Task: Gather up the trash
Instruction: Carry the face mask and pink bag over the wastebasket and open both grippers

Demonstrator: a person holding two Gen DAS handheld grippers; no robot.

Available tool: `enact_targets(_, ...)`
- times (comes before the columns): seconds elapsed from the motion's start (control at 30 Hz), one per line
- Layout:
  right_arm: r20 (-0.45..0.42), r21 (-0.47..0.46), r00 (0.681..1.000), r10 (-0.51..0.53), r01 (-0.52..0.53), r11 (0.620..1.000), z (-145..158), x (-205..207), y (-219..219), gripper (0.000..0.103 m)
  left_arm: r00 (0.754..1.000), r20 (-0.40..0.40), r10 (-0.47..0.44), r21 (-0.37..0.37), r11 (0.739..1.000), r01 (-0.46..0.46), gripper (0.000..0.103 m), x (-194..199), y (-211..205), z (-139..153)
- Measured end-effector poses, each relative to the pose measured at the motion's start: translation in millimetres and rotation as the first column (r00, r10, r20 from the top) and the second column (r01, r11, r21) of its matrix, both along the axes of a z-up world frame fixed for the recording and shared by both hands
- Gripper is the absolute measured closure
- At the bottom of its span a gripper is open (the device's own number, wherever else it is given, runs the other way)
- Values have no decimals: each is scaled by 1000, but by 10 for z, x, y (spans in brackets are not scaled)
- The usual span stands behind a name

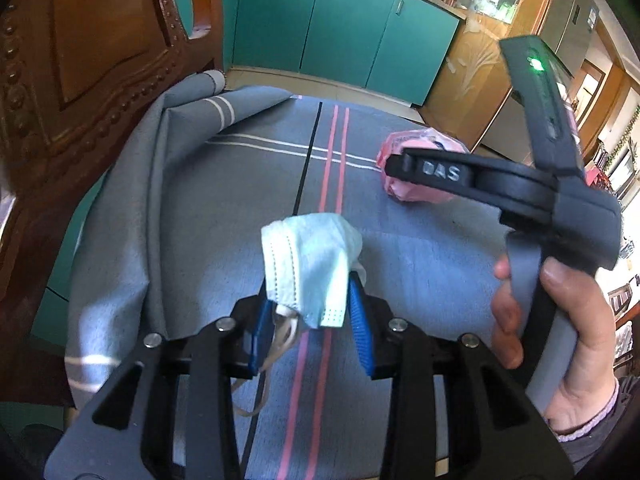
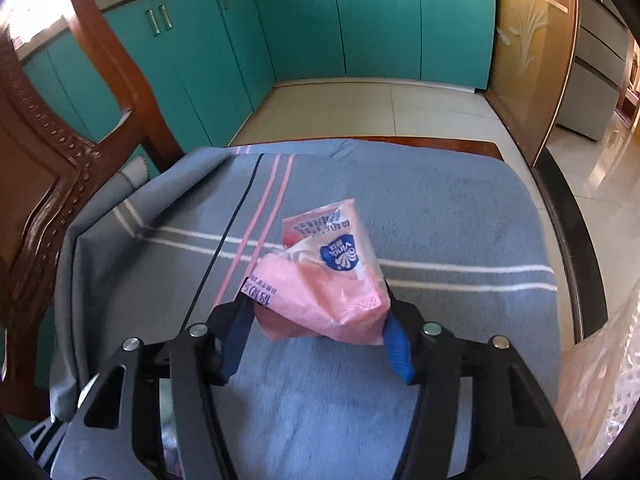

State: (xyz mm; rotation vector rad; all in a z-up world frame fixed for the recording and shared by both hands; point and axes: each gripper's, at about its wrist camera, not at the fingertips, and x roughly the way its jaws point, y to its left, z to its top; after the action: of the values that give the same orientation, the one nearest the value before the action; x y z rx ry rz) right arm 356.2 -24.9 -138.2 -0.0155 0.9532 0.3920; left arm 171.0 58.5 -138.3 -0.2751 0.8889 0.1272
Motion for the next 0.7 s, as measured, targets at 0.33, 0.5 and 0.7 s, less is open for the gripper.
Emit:
enact_targets(0.33, 94, -17, 994, 57, -56, 998, 255, -611, -247, 45, 1000, 6, 14, 30, 999, -14, 66, -196, -2, 58)
enact_targets(0.5, 110, 13, 993, 50, -52, 999, 390, -830, -434, 45, 1000, 13, 5, 37, 999, -6, 67, -258, -16, 85)
enact_targets(0.7, 131, 4, 991, 39, -40, 999, 440, -1051, -533, 45, 1000, 24, 9, 64, 998, -10, 67, -363, -16, 144)
